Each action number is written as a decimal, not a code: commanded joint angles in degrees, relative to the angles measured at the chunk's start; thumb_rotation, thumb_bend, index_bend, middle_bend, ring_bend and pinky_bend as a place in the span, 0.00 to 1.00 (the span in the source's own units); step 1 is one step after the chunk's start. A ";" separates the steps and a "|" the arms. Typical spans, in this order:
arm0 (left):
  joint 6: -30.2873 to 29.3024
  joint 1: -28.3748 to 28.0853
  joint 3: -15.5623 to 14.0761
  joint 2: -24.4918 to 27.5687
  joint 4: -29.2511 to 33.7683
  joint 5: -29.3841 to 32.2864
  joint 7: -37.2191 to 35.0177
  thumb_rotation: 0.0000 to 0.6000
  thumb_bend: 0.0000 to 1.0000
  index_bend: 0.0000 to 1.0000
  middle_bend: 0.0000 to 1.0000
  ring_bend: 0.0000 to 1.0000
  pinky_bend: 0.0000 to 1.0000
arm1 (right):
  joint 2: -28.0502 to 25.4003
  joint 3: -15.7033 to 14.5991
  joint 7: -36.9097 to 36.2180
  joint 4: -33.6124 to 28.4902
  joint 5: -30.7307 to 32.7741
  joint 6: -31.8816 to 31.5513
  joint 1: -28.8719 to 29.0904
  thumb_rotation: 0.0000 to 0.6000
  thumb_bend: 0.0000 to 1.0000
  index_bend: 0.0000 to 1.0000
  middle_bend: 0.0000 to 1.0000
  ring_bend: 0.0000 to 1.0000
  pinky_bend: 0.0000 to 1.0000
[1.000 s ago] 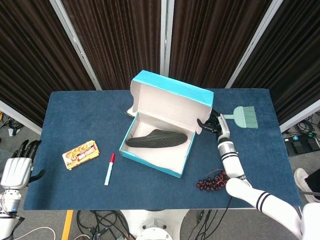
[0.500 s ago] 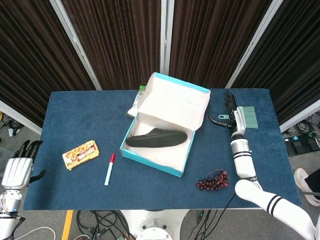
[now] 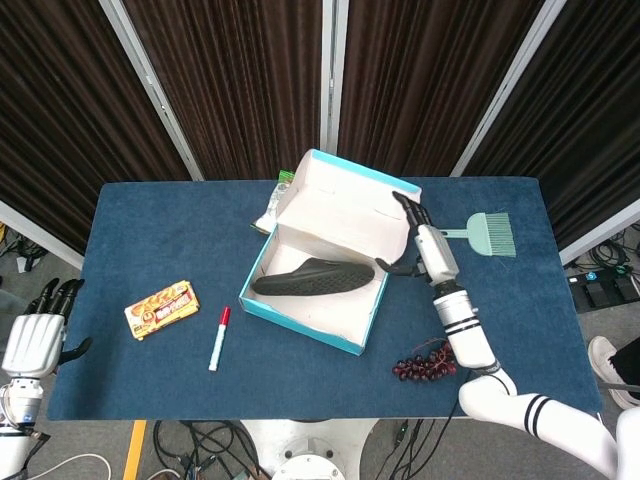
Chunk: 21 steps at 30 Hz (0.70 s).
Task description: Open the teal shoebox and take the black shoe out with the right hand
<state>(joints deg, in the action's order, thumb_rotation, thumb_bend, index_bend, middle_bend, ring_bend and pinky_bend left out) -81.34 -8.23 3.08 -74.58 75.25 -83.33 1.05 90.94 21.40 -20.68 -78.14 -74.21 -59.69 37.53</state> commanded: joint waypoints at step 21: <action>-0.16 0.42 0.29 0.26 -2.52 0.50 -3.40 1.00 0.19 0.08 0.11 0.03 0.28 | 9.10 -4.51 29.10 4.70 8.44 13.33 13.78 1.00 0.11 0.00 0.07 0.00 0.00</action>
<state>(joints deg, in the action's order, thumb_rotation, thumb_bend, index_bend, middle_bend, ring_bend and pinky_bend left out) -81.51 -7.82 3.35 -74.34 72.77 -82.87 -2.32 99.17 16.58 7.51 -74.27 -66.70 -46.76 50.60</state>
